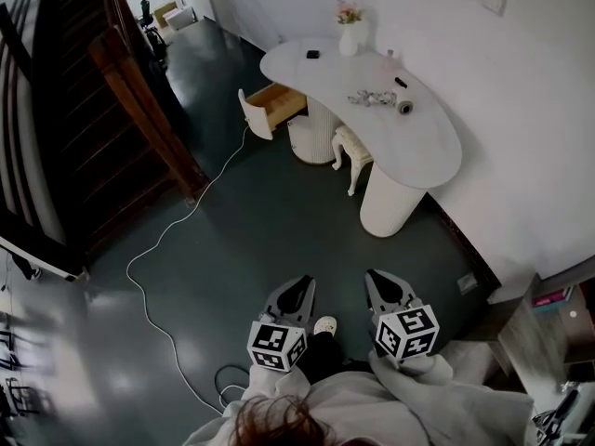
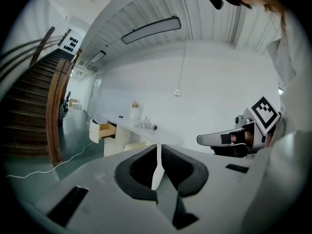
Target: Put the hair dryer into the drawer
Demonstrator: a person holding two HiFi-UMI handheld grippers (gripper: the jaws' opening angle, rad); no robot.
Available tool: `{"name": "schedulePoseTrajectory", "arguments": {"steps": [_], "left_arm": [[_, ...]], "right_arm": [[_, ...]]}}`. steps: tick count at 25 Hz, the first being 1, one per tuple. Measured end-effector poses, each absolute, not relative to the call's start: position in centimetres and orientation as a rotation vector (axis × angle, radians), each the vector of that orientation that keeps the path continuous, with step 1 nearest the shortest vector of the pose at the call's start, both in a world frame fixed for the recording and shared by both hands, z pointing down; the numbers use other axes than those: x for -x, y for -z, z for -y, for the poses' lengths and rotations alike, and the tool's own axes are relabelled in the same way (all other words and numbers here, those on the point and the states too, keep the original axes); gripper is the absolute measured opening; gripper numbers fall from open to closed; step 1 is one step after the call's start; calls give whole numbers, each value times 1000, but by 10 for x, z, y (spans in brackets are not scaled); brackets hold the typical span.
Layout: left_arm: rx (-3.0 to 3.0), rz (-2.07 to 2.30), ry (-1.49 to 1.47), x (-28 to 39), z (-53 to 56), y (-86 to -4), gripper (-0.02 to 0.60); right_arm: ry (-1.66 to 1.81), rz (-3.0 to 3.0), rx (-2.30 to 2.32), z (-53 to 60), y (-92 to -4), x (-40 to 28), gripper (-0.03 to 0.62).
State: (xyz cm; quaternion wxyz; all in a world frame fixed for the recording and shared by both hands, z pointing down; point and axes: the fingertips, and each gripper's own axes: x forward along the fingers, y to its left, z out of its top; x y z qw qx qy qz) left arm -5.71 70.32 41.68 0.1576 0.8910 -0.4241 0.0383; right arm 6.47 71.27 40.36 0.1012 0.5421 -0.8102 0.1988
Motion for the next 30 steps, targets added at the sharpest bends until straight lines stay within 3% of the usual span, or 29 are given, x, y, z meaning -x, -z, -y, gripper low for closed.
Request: {"name": "schedulePoseTrajectory", "arguments": {"steps": [19,30], "left_arm": [[-2588,1172,-160,75,-589,-426,34],[-2495,1179,-164,98,-588,-443,34]], "right_arm": [[-627,2378,-1664,-601,-412,-55,49],[-695,2342,-1609,-602,-429,-38,49]]}}
